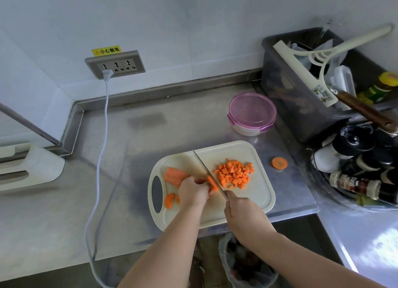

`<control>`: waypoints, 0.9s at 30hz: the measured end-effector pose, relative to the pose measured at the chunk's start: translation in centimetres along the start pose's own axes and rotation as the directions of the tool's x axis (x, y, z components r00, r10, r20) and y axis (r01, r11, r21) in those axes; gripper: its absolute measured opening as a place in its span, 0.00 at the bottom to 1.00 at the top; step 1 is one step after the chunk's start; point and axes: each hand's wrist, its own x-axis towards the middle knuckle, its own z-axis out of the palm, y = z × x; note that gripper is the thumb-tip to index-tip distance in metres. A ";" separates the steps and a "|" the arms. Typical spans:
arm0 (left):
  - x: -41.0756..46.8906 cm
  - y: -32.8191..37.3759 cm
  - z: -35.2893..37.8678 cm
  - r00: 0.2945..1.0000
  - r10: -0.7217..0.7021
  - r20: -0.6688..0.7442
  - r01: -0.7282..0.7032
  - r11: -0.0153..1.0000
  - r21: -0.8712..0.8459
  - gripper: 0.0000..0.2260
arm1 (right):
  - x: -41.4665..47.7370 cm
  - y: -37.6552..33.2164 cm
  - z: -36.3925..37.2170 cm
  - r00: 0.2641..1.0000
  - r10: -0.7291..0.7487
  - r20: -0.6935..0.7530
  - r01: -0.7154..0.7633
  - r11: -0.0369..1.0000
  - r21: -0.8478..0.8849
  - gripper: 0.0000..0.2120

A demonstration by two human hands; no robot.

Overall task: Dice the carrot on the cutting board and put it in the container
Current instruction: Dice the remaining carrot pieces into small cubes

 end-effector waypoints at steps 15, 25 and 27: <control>0.6 -0.5 0.2 1.000 -0.007 0.009 0.007 1.000 0.011 0.04 | 0.4 -0.2 0.1 0.999 -0.021 0.035 0.025 0.994 -0.111 0.21; 1.4 -1.0 0.5 1.000 -0.004 -0.026 0.005 0.998 0.063 0.03 | 1.0 0.0 0.6 0.995 0.029 0.095 -0.018 0.992 -0.124 0.18; 1.6 -1.1 0.5 0.998 0.007 -0.057 -0.001 0.994 0.105 0.03 | 1.3 -0.1 0.6 0.993 0.039 0.111 -0.024 0.991 -0.134 0.17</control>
